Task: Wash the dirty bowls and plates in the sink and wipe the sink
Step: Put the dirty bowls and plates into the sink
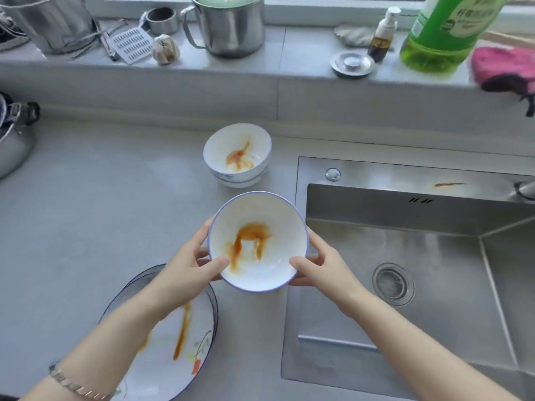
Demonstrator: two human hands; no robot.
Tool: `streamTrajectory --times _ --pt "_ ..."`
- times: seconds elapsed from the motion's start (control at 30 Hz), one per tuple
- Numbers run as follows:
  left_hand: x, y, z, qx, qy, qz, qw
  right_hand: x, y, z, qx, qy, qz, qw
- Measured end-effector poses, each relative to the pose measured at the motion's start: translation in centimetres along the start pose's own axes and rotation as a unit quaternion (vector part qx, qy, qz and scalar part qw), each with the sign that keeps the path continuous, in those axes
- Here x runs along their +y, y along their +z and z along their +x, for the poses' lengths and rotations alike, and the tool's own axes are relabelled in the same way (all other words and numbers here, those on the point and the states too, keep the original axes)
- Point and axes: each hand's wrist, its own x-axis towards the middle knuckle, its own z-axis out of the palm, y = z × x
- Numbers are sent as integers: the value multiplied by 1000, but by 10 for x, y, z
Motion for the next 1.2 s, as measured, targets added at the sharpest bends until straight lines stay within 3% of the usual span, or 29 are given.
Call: streamTrajectory --times 0.23,0.53,0.8,1.07,1.2 --pt "7 130 24 -47 32 -20 998 19 -125 -53 69 -14 -2 998" --pt "-65 260 99 -58 -90 -51 993 114 -242 -13 49 87 19 995" --pt "-118 268 154 -15 -183 -46 982 170 -250 63 29 155 -26 987" --pt "-110 248 188 73 -127 32 989 176 -223 107 56 113 80 989" --pt "-99 245 176 115 -134 130 976 168 -199 121 65 111 120 984"
